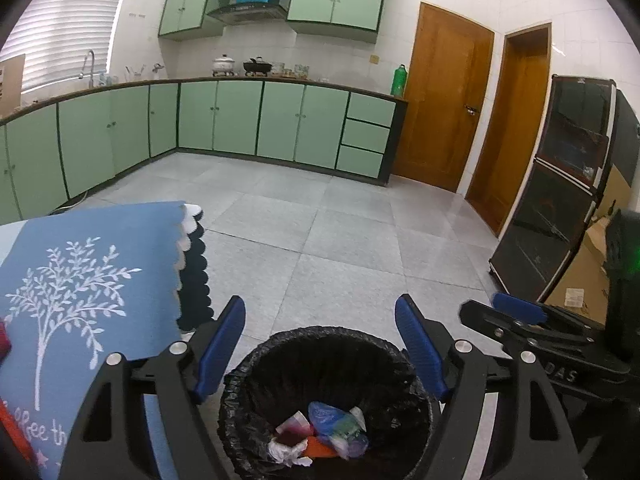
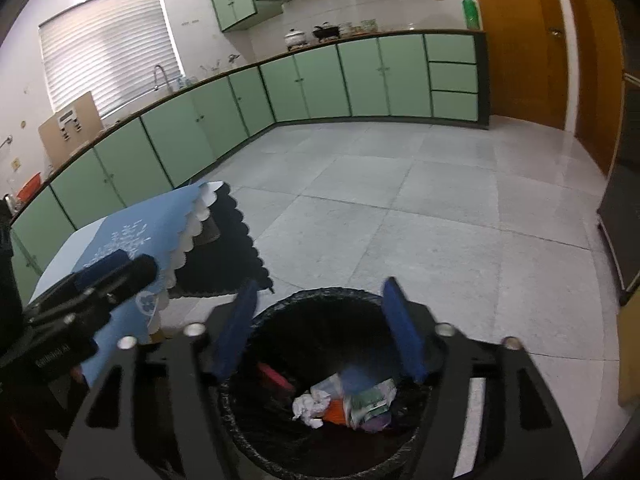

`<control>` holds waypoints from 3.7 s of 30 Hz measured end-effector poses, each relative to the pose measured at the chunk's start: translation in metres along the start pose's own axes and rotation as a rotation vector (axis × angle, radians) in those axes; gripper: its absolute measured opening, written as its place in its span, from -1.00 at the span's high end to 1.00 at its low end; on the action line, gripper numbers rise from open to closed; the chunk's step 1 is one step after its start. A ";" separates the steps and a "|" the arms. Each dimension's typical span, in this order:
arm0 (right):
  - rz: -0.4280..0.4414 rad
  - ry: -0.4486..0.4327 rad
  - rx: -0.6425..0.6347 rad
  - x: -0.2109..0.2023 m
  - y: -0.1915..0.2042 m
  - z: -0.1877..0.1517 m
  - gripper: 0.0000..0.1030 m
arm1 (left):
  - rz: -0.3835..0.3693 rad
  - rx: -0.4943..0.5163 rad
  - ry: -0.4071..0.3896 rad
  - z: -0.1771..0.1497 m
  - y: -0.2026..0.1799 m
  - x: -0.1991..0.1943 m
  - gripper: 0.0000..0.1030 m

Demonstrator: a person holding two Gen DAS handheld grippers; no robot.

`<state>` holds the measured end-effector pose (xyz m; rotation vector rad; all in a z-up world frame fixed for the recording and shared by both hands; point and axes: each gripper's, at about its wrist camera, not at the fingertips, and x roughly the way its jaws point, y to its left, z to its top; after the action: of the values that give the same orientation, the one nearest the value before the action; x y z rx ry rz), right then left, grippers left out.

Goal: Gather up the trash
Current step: 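Open both grippers to drop the pad and milk carton into the bin, then move both grippers back over the table toward the remaining trash, then grasp the white tissue with the left gripper while the right gripper grasps the orange foam net, then carry the tissue and orange foam net over the black bin with both grippers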

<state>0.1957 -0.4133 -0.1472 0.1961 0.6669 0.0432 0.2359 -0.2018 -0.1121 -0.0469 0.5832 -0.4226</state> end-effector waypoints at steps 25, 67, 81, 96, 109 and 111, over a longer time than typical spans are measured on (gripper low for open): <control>0.185 -0.072 -0.078 -0.046 0.162 -0.011 -0.83 | 0.337 -0.063 -0.147 -0.017 0.127 -0.175 -0.68; 0.315 0.026 -0.310 -0.024 0.332 -0.077 -0.75 | 0.508 -0.291 0.029 -0.125 0.247 -0.214 0.60; 0.360 0.174 -0.346 0.001 0.352 -0.089 -0.03 | 0.499 -0.278 -0.017 -0.119 0.249 -0.228 0.87; 0.439 0.091 -0.341 -0.033 0.340 -0.067 0.59 | 0.457 -0.234 -0.082 -0.100 0.225 -0.241 0.87; 0.344 -0.049 -0.316 -0.072 0.297 -0.026 0.59 | 0.360 -0.163 -0.158 -0.065 0.184 -0.245 0.87; 0.328 -0.058 -0.305 -0.074 0.288 -0.022 0.59 | 0.344 -0.150 -0.164 -0.059 0.177 -0.242 0.87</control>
<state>0.1307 -0.1351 -0.0627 0.0107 0.5567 0.4500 0.0880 0.0606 -0.0632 -0.1213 0.4489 -0.0399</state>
